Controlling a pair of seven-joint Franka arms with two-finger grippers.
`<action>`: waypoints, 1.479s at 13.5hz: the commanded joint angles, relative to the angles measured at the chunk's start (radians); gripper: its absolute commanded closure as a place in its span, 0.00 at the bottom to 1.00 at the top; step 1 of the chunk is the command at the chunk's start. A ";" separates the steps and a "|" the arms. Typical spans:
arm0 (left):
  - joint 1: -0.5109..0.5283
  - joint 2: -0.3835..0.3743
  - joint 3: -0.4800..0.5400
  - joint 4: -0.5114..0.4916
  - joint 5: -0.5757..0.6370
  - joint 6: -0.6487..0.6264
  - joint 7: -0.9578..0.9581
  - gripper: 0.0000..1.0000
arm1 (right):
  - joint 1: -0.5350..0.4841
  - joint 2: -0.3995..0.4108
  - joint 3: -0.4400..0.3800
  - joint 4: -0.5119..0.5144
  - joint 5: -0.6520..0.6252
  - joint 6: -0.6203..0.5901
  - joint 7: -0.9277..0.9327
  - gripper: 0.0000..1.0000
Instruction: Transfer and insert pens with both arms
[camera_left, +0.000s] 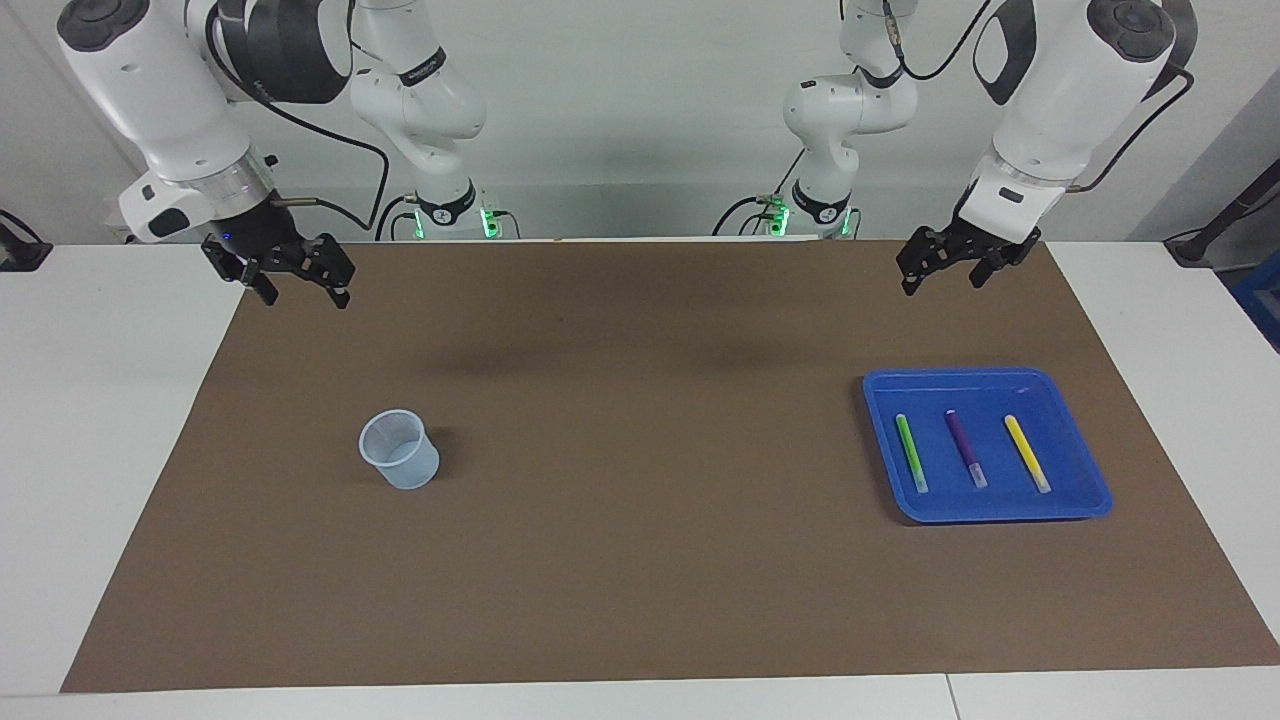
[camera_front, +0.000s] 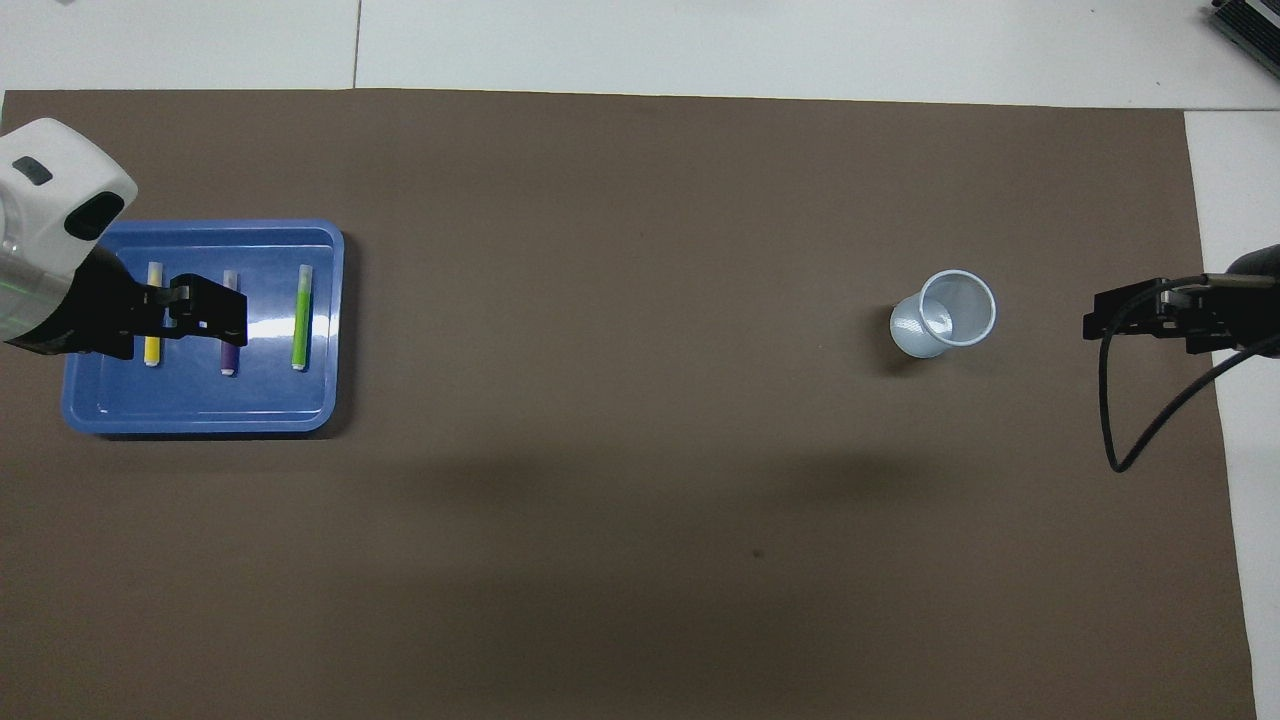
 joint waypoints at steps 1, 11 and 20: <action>-0.016 0.000 0.015 0.004 -0.011 0.010 0.011 0.00 | -0.007 -0.030 0.005 -0.032 0.017 0.002 0.006 0.00; -0.016 -0.002 0.015 0.002 -0.011 0.009 0.005 0.00 | -0.013 -0.029 0.005 -0.030 0.017 0.005 -0.001 0.00; 0.004 -0.031 0.018 -0.082 -0.011 0.133 0.011 0.00 | -0.009 -0.029 0.005 -0.030 0.017 0.002 0.000 0.00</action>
